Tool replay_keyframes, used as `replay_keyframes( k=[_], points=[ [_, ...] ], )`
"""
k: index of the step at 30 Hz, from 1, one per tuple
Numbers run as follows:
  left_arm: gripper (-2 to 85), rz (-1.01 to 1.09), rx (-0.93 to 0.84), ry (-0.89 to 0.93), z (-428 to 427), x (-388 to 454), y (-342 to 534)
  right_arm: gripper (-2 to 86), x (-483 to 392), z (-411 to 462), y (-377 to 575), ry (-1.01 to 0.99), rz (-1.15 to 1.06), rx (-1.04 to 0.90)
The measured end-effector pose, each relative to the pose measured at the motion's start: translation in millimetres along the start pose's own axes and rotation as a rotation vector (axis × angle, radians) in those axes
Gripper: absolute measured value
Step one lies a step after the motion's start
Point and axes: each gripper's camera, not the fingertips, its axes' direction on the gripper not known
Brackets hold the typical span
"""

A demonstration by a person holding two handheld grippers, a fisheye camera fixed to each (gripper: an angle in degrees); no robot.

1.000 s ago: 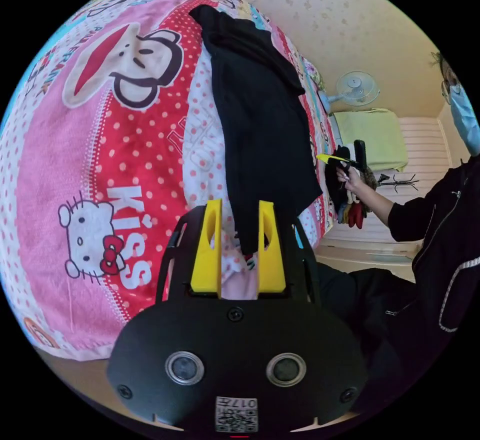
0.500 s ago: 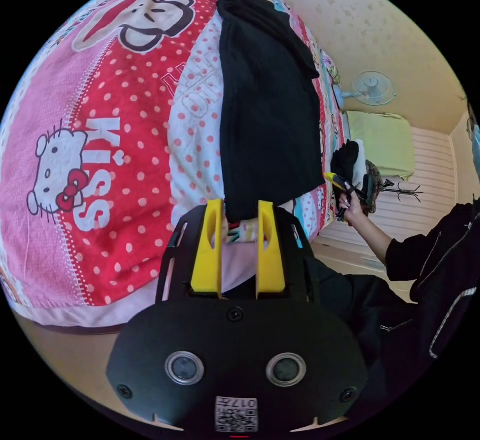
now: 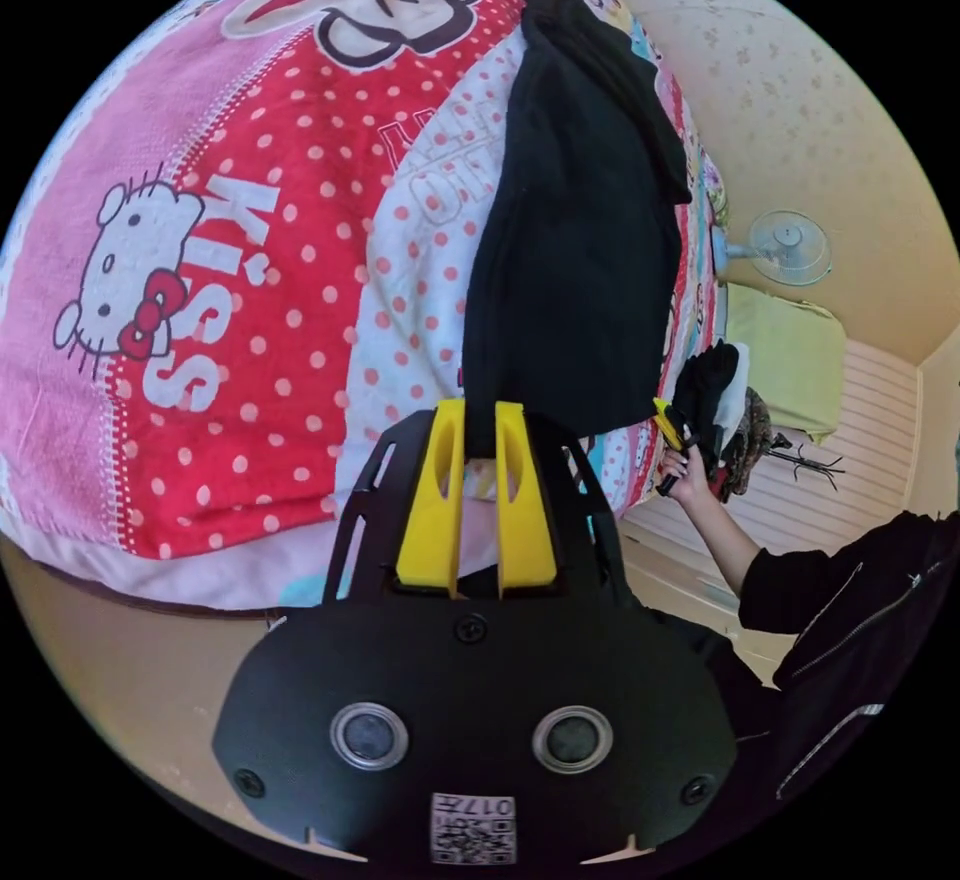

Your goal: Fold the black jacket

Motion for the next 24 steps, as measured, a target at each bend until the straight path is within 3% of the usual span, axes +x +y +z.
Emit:
replay_keyframes(
  k=[6,10,13,17,20,24],
  points=[
    [3.8,0.102,-0.048,0.227,-55.0,14.3,0.8,2.7,-15.6,-54.9,1.6,-0.219,-0.077,0.022],
    [3.6,0.158,-0.066,0.25,-103.3,16.3,24.4,2.6,-35.6,-101.0,28.1,-0.276,-0.114,-0.039],
    [3.5,0.066,-0.132,0.32,-124.4,-17.0,64.8,2.5,-25.8,-119.0,74.0,-0.414,-0.031,-0.119],
    [3.6,-0.076,-0.219,0.339,-126.8,-66.1,147.0,2.5,-11.7,-137.4,146.4,-0.41,0.084,-0.159],
    [3.6,-0.187,-0.116,0.525,-127.5,-87.3,168.5,2.4,-13.3,-134.9,146.7,-0.496,0.067,-0.034],
    [3.8,-0.06,0.046,0.604,-136.5,-75.1,97.7,2.5,-23.4,-104.5,74.0,-0.647,-0.065,0.071]
  ],
)
